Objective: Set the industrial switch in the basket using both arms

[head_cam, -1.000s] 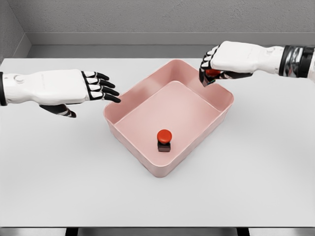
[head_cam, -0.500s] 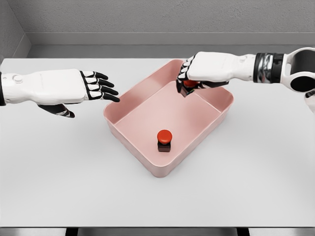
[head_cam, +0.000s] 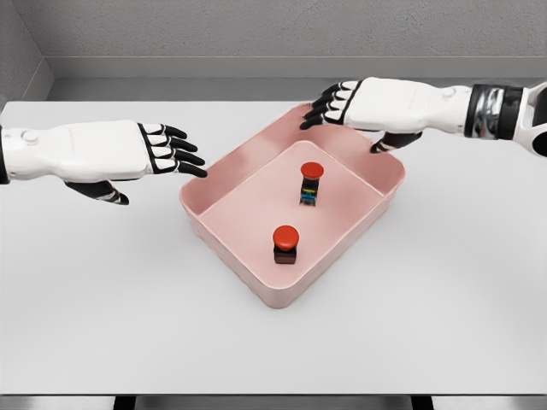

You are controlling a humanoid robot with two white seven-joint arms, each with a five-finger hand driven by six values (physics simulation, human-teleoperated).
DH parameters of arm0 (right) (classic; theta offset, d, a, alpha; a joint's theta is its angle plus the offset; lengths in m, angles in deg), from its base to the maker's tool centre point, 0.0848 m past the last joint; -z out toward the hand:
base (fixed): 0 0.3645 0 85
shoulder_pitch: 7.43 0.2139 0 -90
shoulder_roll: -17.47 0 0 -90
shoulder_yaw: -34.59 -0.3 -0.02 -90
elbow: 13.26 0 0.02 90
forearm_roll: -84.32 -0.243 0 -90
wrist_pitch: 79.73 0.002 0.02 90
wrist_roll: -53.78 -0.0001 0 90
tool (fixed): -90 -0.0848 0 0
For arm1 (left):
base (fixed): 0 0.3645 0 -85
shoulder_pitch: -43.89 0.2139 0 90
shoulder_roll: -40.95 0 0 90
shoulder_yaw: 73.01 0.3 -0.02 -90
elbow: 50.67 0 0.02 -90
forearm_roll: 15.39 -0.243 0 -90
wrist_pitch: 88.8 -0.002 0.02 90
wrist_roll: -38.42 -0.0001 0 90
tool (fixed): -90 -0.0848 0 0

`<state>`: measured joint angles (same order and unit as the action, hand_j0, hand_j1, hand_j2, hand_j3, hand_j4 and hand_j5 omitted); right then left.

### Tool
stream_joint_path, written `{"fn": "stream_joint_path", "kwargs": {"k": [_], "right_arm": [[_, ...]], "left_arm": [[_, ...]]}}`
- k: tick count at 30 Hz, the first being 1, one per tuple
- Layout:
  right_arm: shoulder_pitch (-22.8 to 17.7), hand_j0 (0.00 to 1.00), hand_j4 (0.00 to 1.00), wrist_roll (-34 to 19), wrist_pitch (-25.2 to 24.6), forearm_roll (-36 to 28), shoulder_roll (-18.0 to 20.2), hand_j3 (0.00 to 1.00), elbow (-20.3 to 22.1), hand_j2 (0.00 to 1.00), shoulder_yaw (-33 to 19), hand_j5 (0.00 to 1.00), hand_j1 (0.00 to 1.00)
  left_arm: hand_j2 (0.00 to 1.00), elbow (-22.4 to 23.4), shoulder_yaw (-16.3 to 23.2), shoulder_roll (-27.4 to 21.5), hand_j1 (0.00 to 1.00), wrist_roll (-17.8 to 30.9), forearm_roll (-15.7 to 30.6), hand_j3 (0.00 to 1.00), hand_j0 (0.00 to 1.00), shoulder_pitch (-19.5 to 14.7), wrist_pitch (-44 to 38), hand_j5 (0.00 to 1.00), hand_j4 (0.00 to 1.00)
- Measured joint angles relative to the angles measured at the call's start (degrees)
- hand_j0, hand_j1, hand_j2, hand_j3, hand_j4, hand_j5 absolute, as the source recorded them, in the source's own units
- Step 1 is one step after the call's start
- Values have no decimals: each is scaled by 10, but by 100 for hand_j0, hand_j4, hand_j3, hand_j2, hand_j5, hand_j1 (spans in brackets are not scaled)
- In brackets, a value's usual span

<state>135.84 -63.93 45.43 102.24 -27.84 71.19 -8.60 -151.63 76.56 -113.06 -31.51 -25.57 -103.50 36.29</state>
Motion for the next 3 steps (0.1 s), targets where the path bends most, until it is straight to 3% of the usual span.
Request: {"fn": "stream_joint_path", "kwargs": {"k": [3], "right_arm": [[-56,100,100,6,0,1,45,100,-6,100,-34,100,100]], "left_arm": [[100,0,0,-1,100,0,0,100,100,0,0,100,100]]}}
